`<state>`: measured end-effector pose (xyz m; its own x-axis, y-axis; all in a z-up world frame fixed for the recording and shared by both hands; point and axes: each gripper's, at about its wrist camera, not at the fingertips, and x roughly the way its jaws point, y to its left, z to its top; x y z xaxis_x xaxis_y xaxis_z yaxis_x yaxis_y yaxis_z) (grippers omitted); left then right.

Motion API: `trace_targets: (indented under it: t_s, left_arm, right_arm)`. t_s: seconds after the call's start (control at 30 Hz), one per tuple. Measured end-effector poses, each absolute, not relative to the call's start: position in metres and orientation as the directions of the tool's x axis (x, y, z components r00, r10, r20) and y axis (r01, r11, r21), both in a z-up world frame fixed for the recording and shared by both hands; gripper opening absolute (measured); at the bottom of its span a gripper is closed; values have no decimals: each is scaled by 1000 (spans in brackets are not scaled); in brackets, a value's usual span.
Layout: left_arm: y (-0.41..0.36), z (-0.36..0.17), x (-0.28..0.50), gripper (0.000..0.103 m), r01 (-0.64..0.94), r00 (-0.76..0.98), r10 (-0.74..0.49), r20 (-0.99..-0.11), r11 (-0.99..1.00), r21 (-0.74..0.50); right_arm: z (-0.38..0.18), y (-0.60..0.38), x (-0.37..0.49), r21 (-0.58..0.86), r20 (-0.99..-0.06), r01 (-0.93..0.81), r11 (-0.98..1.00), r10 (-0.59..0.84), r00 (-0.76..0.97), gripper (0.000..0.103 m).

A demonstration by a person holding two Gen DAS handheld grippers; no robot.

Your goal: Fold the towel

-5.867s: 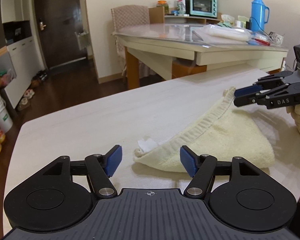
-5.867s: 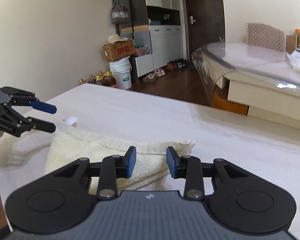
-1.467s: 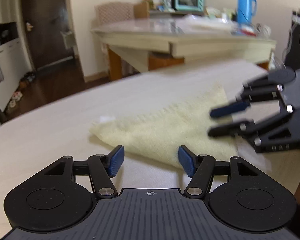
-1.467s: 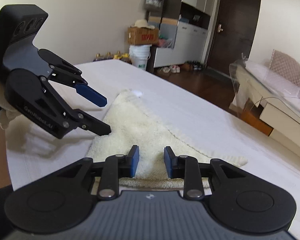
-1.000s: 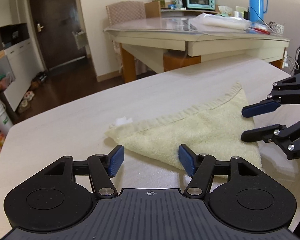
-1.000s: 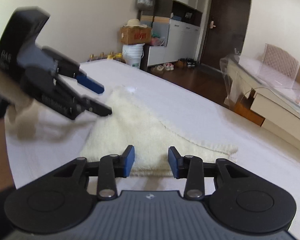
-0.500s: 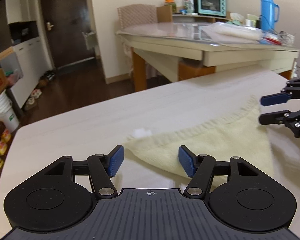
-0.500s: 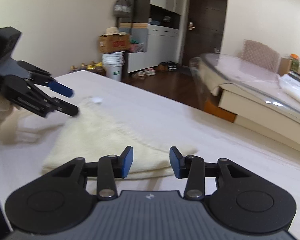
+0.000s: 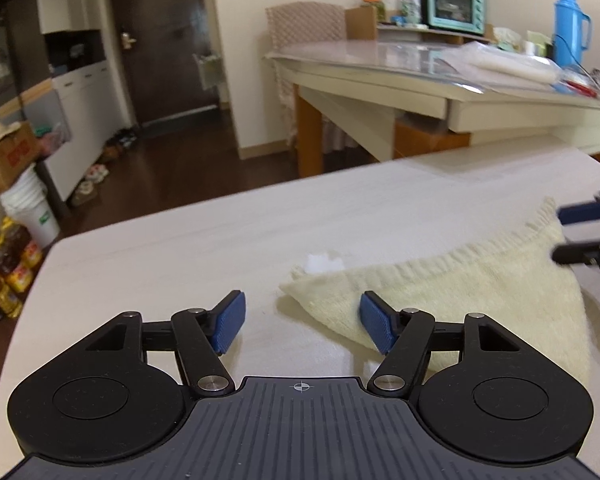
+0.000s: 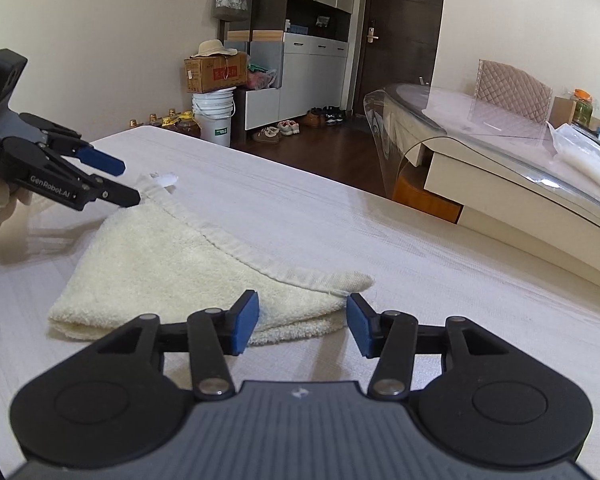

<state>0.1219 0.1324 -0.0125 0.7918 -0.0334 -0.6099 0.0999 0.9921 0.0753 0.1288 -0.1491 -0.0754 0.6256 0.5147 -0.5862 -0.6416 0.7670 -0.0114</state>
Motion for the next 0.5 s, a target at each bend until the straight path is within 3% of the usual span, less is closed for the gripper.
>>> trace_targets:
  t_s: [0.13, 0.23, 0.5]
  left_arm:
    - [139, -15, 131, 66, 57, 782, 17, -622, 994, 98]
    - [141, -19, 134, 72, 51, 778, 34, -628, 992, 116]
    - [140, -15, 124, 71, 41, 779, 36, -626, 993, 109]
  right_arm:
    - [-75, -146, 126, -37, -584, -638, 769, 501, 638, 55]
    - [-76, -146, 126, -42, -584, -637, 770, 498, 640, 56]
    - [-75, -145, 127, -48, -585, -625, 779, 485, 650, 62]
